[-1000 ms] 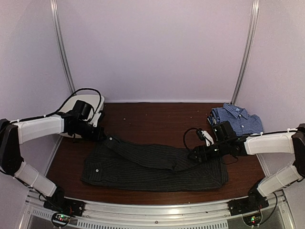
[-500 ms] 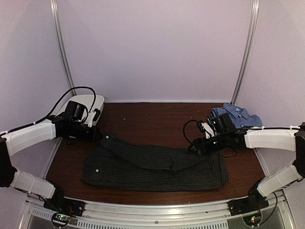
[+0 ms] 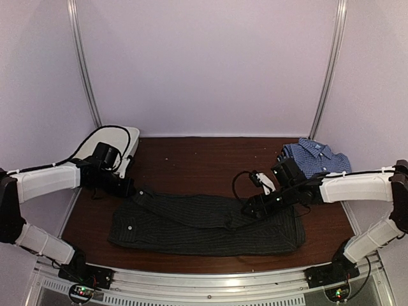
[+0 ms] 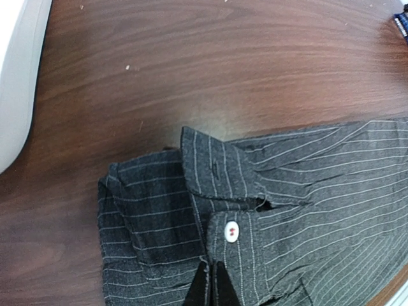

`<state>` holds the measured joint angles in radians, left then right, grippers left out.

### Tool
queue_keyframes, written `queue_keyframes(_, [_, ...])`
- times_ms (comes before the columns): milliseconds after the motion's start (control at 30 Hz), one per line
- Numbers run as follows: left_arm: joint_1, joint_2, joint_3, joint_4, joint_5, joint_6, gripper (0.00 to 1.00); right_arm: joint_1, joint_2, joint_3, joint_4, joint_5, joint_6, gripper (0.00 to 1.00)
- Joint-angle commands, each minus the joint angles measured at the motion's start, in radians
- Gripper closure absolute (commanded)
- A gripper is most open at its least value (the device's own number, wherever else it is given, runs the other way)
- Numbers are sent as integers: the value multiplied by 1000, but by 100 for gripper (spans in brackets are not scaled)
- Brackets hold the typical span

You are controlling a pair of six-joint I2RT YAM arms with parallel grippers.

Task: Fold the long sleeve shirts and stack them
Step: Adjust the sleeve at the center of the board, then rotate the rectangle-folded shirt at the center of the board.

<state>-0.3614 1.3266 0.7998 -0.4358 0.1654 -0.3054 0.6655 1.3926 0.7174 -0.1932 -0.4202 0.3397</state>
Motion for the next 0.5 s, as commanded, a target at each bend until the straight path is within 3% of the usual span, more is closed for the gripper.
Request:
queue_keyframes(0, [7,21,-28,9,-60,-38,100,51,42,-4,52,-20,13,20])
queue_keyframes(133, [7,17,-20,-11,-125,-55,79,65,71,-6,60,-1,25,21])
queue_keyframes(233, [7,-17,-12,-12,-192,-69,56,65,87,4,24,53,30,21])
queue_keyframes(333, [5,-57,-10,8,-204,-77,51,60,111,25,-24,121,37,21])
queue_keyframes(467, [-55,-110,-43,141,-86,-109,50,53,143,53,-69,203,44,21])
